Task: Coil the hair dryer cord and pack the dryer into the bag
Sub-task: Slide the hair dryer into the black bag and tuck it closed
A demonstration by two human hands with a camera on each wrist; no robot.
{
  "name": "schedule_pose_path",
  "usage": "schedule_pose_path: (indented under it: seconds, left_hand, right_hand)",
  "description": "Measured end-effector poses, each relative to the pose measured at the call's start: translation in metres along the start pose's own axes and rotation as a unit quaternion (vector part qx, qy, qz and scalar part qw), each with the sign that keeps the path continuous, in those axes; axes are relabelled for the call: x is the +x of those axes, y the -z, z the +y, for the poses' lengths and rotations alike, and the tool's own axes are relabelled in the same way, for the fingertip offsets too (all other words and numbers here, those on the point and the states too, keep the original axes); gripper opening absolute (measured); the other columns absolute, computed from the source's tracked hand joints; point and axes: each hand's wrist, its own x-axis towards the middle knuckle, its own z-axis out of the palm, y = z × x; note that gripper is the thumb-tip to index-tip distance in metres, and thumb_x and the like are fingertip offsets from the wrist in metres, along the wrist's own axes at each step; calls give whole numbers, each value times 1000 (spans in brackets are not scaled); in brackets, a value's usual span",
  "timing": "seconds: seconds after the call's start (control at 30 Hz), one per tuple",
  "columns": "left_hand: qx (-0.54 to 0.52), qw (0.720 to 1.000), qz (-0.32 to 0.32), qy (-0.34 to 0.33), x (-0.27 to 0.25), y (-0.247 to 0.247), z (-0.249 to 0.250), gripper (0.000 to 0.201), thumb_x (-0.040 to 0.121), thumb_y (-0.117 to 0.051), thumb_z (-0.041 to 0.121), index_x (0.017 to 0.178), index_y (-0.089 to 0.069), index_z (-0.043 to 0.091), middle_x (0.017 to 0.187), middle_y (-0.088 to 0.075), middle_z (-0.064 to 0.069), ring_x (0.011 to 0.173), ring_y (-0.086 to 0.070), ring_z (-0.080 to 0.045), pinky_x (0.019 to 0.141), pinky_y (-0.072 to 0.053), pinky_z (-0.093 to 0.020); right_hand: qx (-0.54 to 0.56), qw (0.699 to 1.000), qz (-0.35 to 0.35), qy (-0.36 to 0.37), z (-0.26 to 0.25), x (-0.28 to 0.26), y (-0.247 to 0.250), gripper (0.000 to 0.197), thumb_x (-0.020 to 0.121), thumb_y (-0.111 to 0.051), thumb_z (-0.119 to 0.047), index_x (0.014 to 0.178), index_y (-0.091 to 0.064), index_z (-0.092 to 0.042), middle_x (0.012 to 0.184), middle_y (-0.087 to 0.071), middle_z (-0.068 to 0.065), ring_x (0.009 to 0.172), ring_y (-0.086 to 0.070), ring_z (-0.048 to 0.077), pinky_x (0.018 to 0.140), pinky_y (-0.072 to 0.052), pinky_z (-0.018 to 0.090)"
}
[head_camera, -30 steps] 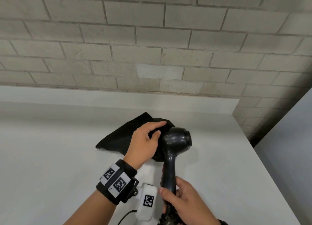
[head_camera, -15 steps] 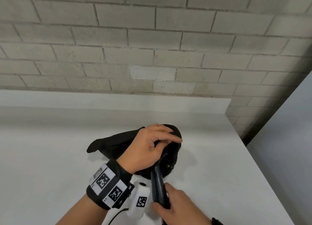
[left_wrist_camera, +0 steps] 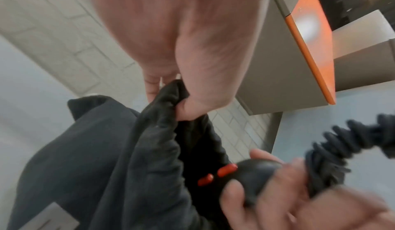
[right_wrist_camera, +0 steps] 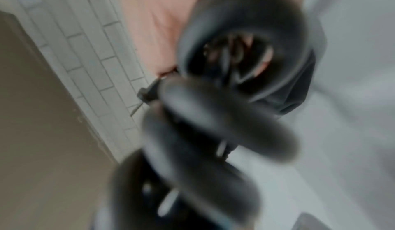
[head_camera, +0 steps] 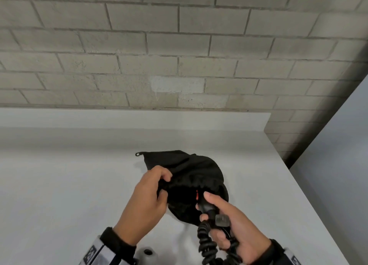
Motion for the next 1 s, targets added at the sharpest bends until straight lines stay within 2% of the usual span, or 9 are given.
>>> schedule_pose_path:
  seconds: [0.07,0.17,0.33,0.4,0.5,0.6,0.77,0.9,1.0]
  left_hand:
    - [-4,999,21,25,-7,-10,0,36,86,-68,5,103,-53,34,100,-59,20,98,-57,0,81,-44,-11]
    - [-38,999,-12,-20,-9,-20,8,12,94,-64,19,100,-65,29,91,-65,19,89,-63,-5,75,-49,-17]
    - [-134,989,-56,-24,-13,-3,18,17,96,-62,13,100,-70,28,91,-68,8,88,-65,-19,76,-52,-30]
    - [-137,988,-70,-30,-20,-1,19,18,96,-62,15,101,-70,31,91,-67,11,87,-65,-17,74,-52,-26]
    - [-125,991,-24,-30,-33,-5,16,19,94,-61,23,103,-65,39,93,-66,17,87,-65,-11,72,-51,-18]
    - [-103,994,3,-29,-43,-9,13,15,93,-55,32,103,-66,36,94,-64,18,87,-64,-11,72,-48,-14]
    - [-66,997,12,-37,-49,-8,11,15,91,-60,23,101,-65,33,98,-59,21,86,-61,-12,67,-47,-14]
    - [-12,998,-10,-65,-53,-4,9,18,89,-55,32,106,-57,39,106,-53,28,94,-57,-7,75,-44,-11]
    - [38,997,-53,-50,-59,-8,6,17,91,-52,55,102,-46,44,105,-45,32,96,-46,-1,78,-40,-9]
  right_hand:
    - [-28,999,9,18,5,6,-7,39,81,-70,-43,92,-58,-8,76,-60,9,33,-40,14,31,-28,17]
    - [-49,997,-9,52,10,15,-19,27,88,-67,-37,93,-55,-12,79,-62,15,35,-43,17,31,-31,17]
    - [-8,996,-23,83,3,22,-18,30,90,-60,-34,87,-61,-4,73,-59,13,33,-42,14,30,-29,16]
    - [3,995,5,100,1,26,-18,29,89,-59,-29,79,-58,-3,62,-50,11,34,-40,14,30,-29,17]
    - [19,988,63,137,3,34,-17,22,94,-56,-21,79,-56,-4,60,-44,10,39,-41,15,33,-30,20]
    - [42,981,116,150,7,38,-19,20,96,-50,-13,80,-55,-2,57,-47,9,40,-43,15,34,-31,21]
    - [65,971,178,146,5,41,-26,21,95,-39,-2,79,-53,-3,54,-49,11,40,-44,16,36,-34,22]
    - [77,969,196,129,0,46,-29,19,94,-42,-2,80,-54,-2,54,-52,9,40,-46,16,37,-35,22]
    - [61,970,202,118,4,49,-30,17,94,-42,-3,84,-55,-2,53,-52,9,40,-45,17,38,-34,22]
